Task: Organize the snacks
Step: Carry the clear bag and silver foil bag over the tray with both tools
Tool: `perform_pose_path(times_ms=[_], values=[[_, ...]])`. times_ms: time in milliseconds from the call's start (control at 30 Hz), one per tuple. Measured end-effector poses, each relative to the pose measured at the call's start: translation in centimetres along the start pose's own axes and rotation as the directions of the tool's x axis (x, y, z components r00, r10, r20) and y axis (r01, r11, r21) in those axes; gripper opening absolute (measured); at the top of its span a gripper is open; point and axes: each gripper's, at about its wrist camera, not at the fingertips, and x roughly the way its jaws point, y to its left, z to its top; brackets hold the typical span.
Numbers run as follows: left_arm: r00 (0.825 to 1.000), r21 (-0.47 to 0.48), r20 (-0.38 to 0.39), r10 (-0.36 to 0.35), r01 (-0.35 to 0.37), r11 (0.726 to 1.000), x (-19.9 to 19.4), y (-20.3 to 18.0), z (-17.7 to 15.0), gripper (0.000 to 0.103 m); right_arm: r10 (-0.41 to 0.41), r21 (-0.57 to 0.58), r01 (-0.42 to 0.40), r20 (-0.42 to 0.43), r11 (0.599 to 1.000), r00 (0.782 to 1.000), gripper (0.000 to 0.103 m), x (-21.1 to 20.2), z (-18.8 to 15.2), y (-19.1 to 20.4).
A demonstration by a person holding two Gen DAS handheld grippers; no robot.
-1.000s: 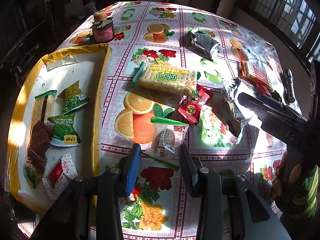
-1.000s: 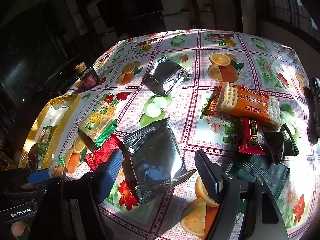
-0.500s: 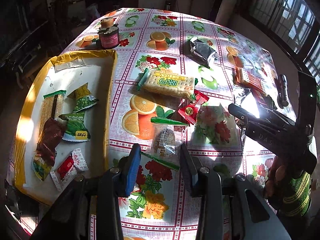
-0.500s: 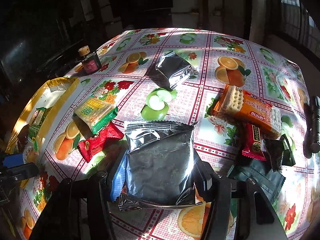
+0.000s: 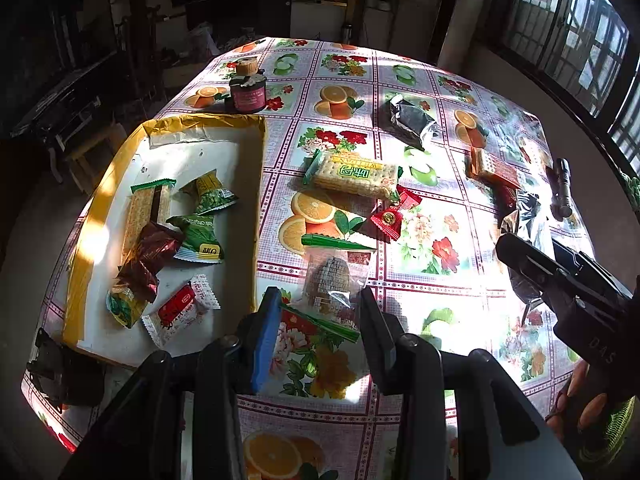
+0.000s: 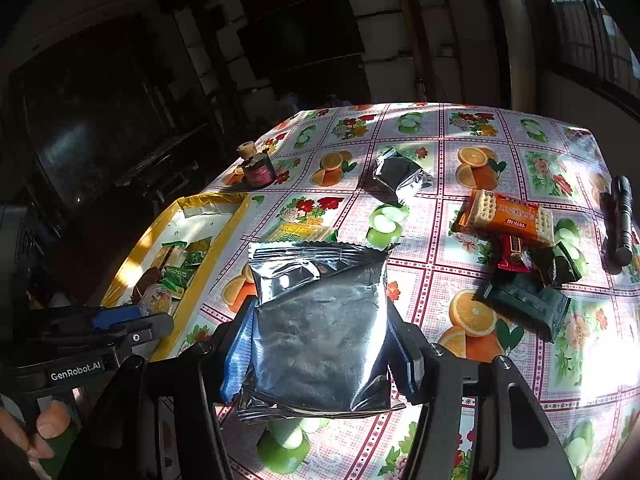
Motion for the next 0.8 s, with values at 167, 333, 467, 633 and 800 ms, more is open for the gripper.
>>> perform_pose_path(times_ms=[167,333,467,633,800], values=[[1.000,-0.019,0.016,0.018,-0.017,1.000,-1.1,1.4,-0.7,0.037,0.028,-0.026,-0.028,-0.001,0.999,1.000,0.063,-0.2,-0.1,2.0],[0.999,-0.052,0.019,0.045,-0.044,0.998,-1.5,3.4,-1.1,0.038,0.054,-0.053,-0.054,-0.012,0.997,0.998,0.063,0.2,-0.3,3.9],[0.997,-0.078,0.021,0.076,-0.074,0.994,-1.6,4.9,-1.4,0.038,0.065,-0.069,-0.067,-0.023,0.995,0.998,0.063,0.8,-0.4,5.2],[0.993,-0.096,0.029,0.115,-0.112,0.989,-1.8,6.3,-1.5,0.038,0.078,-0.087,-0.081,-0.038,0.993,0.996,0.063,1.6,-0.5,6.4],[0.991,-0.111,0.030,0.134,-0.130,0.985,-1.6,7.3,-1.4,0.038,0.086,-0.103,-0.091,-0.053,0.991,0.995,0.063,2.4,-0.4,7.5]])
